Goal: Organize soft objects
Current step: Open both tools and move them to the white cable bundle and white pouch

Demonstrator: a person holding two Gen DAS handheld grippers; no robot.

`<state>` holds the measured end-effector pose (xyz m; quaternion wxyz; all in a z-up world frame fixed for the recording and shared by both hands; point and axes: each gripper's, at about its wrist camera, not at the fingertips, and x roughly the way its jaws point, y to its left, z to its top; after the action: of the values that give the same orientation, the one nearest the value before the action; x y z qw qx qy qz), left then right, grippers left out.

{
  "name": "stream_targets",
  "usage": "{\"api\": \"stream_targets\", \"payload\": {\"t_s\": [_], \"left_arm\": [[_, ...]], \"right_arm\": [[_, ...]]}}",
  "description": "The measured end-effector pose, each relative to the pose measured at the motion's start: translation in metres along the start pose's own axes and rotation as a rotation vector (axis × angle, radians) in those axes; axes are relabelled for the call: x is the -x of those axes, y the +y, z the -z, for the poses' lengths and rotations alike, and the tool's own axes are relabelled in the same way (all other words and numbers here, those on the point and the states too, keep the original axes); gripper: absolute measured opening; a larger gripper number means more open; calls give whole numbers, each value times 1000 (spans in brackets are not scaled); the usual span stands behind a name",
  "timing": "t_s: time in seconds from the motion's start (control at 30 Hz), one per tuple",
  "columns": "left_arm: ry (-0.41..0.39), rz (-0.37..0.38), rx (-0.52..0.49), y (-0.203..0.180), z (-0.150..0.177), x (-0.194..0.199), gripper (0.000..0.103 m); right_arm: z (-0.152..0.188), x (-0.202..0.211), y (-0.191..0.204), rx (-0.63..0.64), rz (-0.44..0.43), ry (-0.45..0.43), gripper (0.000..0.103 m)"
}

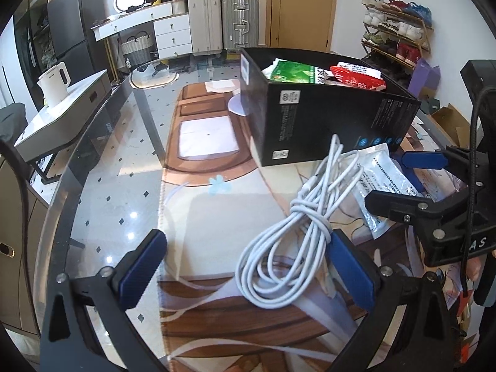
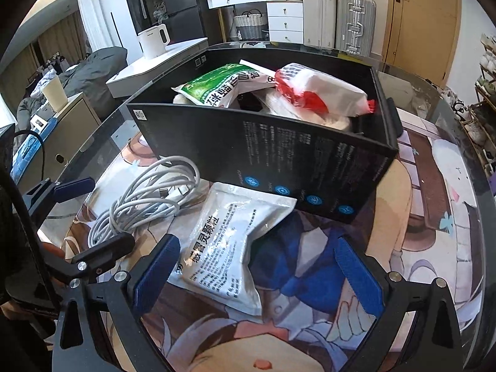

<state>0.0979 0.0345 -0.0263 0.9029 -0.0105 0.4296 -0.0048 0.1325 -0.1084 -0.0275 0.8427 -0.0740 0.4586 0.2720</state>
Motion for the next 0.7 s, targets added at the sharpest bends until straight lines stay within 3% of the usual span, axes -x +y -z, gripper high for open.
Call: {"api": "stream_targets", "payload": {"t_s": [0.37,0.7], "left_arm": [[6,15,-3,3,1,0,103],[14,33,-25,-4,0,-1,103]], "right_arm": [[1,-8,11,8,79,7,102],[17,7,-29,-14,93,11,102]]}}
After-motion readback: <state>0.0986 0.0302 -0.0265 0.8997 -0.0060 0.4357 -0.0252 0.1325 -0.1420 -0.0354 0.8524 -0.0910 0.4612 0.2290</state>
